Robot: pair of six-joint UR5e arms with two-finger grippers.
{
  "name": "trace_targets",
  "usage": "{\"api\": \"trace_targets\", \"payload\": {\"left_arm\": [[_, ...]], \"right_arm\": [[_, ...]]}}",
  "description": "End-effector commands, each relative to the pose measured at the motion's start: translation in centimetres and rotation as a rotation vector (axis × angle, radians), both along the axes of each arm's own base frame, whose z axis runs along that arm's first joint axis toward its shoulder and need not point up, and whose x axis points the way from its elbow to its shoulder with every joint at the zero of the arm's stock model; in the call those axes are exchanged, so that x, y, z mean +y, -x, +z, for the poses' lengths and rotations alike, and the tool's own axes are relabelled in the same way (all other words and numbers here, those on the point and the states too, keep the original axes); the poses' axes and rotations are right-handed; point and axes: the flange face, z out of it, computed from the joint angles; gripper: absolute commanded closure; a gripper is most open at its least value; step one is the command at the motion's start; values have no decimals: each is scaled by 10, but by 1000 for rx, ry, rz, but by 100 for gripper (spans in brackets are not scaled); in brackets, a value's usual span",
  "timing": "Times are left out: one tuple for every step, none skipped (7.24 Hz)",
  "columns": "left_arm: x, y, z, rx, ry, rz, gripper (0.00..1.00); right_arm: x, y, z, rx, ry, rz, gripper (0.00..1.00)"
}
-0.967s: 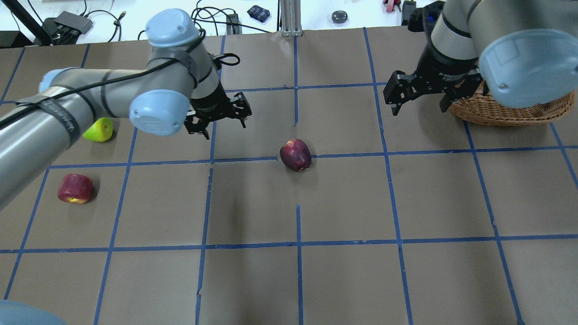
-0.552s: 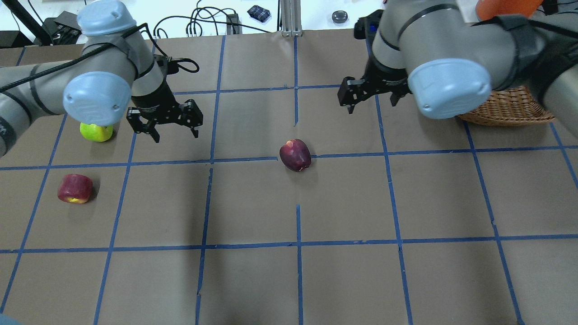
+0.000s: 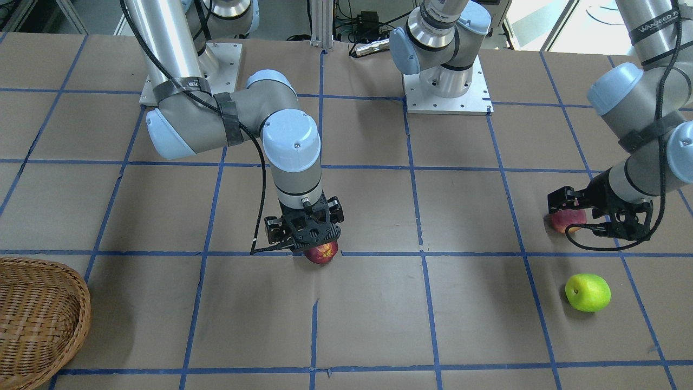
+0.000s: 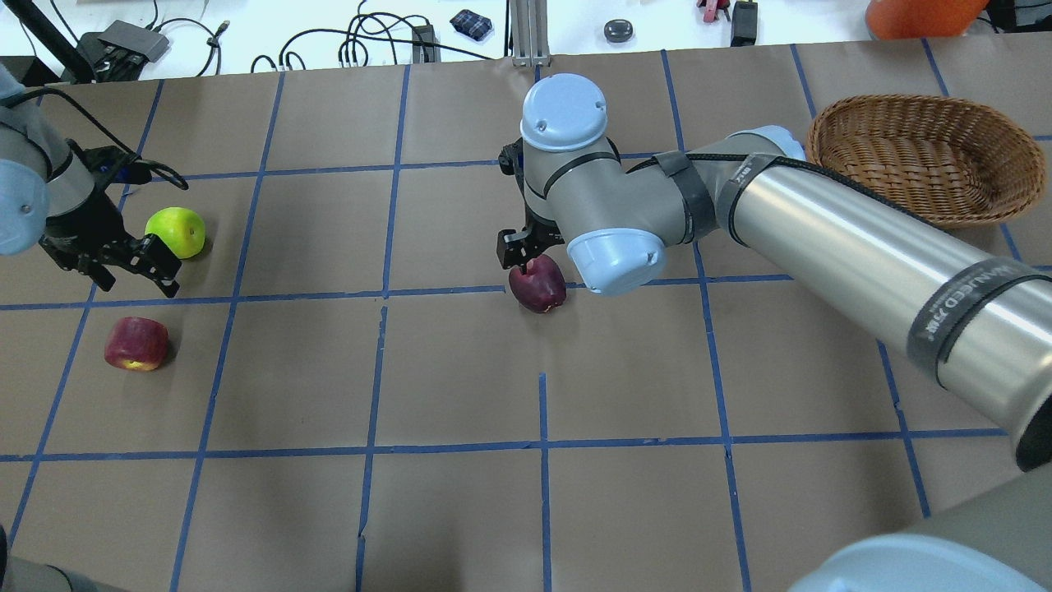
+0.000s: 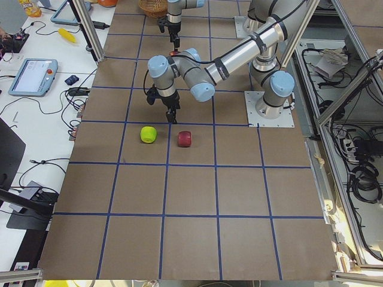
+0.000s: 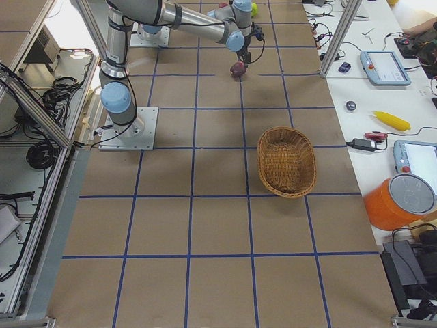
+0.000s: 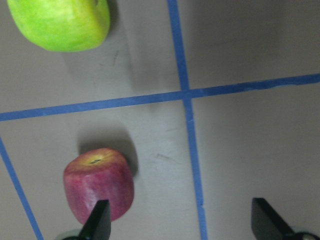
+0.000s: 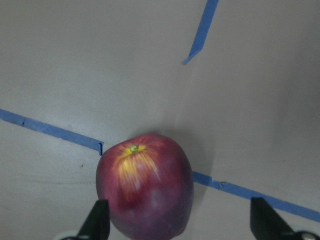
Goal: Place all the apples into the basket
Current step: 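Grasp the centered red apple with the right gripper while left grasps second red apple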
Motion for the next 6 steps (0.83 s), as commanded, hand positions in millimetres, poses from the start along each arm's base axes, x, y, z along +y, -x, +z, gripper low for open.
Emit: {"api": "trace_targets", "payload": {"left_arm": [[11,-27,-34,8,-12,17,0],[16,-34,-51,-28,-61,9,0],[18,-39,-61,-60,-100,8,0],[18,-40,-71,-56,-117,8,0],[17,-43,-81,-45,-130,14,0],[20,-47,-94,-32,-151,23,0]], "right_arm": [[-4,-6,-18,-12,-32,2,0],[-1,-11,-23,-58,-56,6,0],[-3,-12,-30,-63,-68,15,0],[-3,-12,-35,-60,-75,18,0],[-1,-12,-43,-57,-86,15,0],[-3,-11,-50,-44,-93,11,0]]}}
